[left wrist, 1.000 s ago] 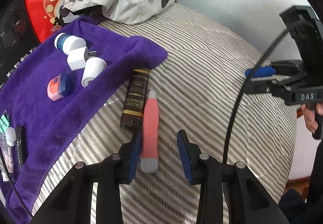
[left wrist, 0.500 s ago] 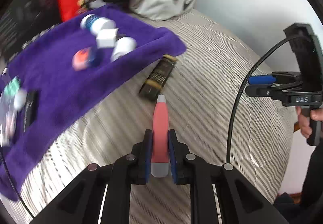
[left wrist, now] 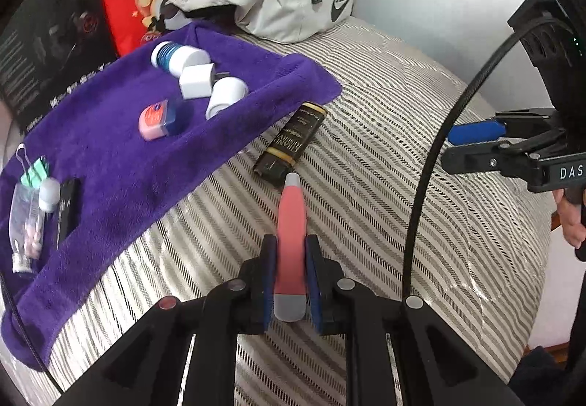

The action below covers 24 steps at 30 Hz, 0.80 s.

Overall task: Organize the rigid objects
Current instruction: 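Lift the pink tube with the left tool while the right tool grasps the Grand Reserve bottle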

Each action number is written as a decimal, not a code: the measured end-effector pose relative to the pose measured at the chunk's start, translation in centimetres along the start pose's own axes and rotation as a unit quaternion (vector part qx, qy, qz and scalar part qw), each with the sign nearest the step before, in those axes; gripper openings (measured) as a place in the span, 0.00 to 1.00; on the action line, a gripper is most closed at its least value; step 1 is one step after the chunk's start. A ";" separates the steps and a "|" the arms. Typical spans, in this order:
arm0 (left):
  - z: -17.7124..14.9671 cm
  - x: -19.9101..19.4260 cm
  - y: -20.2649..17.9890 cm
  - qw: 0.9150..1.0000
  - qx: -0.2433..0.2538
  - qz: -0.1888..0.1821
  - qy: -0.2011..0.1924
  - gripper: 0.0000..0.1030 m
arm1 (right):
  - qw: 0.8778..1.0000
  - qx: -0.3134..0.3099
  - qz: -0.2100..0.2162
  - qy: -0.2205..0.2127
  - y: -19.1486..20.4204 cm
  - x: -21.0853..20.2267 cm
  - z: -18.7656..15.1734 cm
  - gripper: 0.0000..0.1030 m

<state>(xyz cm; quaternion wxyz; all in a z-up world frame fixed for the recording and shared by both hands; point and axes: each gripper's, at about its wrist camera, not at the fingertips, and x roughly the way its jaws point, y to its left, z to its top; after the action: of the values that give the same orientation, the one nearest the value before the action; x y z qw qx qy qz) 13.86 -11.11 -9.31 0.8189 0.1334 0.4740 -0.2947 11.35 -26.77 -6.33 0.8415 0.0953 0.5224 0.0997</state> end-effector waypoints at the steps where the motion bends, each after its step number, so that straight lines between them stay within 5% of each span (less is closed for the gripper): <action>1: -0.3 -0.3 0.3 1.000 -0.002 0.003 0.000 0.15 | 1.000 -0.003 0.004 -0.001 0.5 0.2 0.4 0.59; 6: -2.7 -1.9 2.6 0.999 -0.036 0.020 0.003 0.15 | 1.000 -0.003 0.018 -0.001 3.7 2.9 3.5 0.59; 18: -6.8 -4.2 6.0 0.997 -0.080 0.009 -0.017 0.15 | 0.993 0.083 -0.089 0.009 6.0 7.9 6.2 0.63; 20: -6.8 -4.3 6.1 0.997 -0.079 0.004 -0.020 0.15 | 0.991 0.081 -0.104 0.005 6.6 8.5 6.6 0.71; 24: -7.0 -4.4 6.3 0.996 -0.080 -0.005 -0.026 0.15 | 0.989 0.019 -0.149 0.011 8.2 9.4 6.3 0.73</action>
<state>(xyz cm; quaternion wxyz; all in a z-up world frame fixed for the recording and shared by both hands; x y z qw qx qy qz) 11.14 -1.11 -9.50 0.8374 0.0575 0.4756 -0.2631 20.54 -16.69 -9.49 0.8395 0.0306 0.5413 -0.0359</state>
